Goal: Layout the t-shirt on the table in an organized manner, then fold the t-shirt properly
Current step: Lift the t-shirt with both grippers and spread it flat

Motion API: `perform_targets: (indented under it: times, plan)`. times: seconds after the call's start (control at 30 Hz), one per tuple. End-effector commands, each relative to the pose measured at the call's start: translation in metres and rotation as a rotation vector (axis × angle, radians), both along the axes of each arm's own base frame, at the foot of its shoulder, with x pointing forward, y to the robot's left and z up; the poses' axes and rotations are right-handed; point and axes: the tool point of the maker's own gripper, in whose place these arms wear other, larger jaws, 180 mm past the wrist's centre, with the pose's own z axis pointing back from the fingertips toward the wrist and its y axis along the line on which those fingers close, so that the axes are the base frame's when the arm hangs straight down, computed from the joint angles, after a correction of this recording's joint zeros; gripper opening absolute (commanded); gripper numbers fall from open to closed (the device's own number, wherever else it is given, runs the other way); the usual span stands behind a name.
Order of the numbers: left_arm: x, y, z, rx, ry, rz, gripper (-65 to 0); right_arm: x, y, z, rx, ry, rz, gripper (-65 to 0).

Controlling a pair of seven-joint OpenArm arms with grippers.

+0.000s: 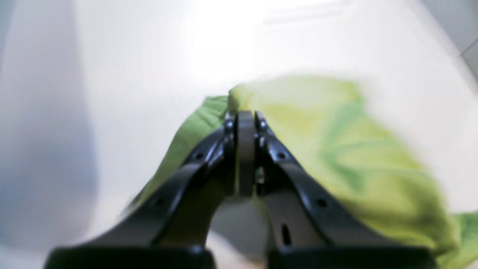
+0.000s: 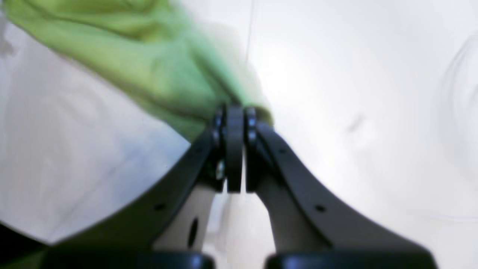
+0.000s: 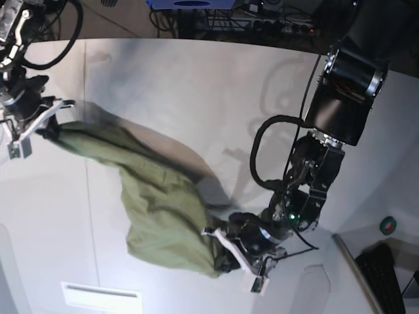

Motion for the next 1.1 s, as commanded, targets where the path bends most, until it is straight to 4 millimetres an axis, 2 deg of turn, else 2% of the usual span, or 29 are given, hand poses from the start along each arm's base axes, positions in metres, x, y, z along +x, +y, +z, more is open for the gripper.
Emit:
perform_targets:
  times: [0.0,0.1,0.2,0.3,0.4,0.53,0.63,0.73,0.83,0.93,1.0,1.07]
  plan:
    - [0.013,-0.005,0.044,-0.038,-0.102,-0.008,-65.0,0.014,-0.004,0.026,-0.029,-0.083,0.014,-65.0]
    - [0.017,-0.018,0.091,-0.063,-0.182,-0.037,-65.0,0.023,-0.011,0.057,-0.111,-0.127,0.038,-65.0]
    - [0.022,-0.014,0.121,-0.072,-0.216,-0.009,-65.0,0.027,-0.019,0.069,-0.152,-0.139,0.048,-65.0]
    - [0.025,-0.007,0.131,-0.072,-0.225,0.021,-65.0,0.03,-0.02,0.073,-0.159,-0.157,0.051,-65.0]
    - [0.016,0.001,0.138,-0.049,-0.254,0.015,-65.0,0.029,-0.015,0.077,-0.163,-0.191,0.086,-65.0]
    - [0.004,-0.003,0.153,-0.045,-0.292,-0.012,-65.0,0.036,-0.004,0.087,-0.174,-0.251,0.162,-65.0]
    - [0.019,0.002,0.145,-0.037,-0.259,0.011,-65.0,0.061,-0.009,0.109,-0.186,-0.315,0.141,-65.0]
    - [0.043,0.001,0.129,-0.052,-0.186,0.049,-65.0,0.091,-0.034,0.125,-0.239,-0.295,0.127,-65.0]
    - [0.074,0.004,0.131,-0.062,-0.156,0.092,-65.0,0.131,-0.056,0.14,-0.211,-0.311,0.087,-65.0]
    - [0.101,0.01,0.152,-0.095,-0.22,0.139,-65.0,0.171,-0.076,0.164,-0.183,-0.34,0.065,-65.0]
    - [0.116,0.011,0.172,-0.111,-0.259,0.159,-65.0,0.195,-0.088,0.188,-0.207,-0.354,0.082,-65.0]
    - [0.125,0.007,0.196,-0.127,-0.292,0.16,-65.0,0.213,-0.09,0.214,-0.237,-0.38,0.106,-65.0]
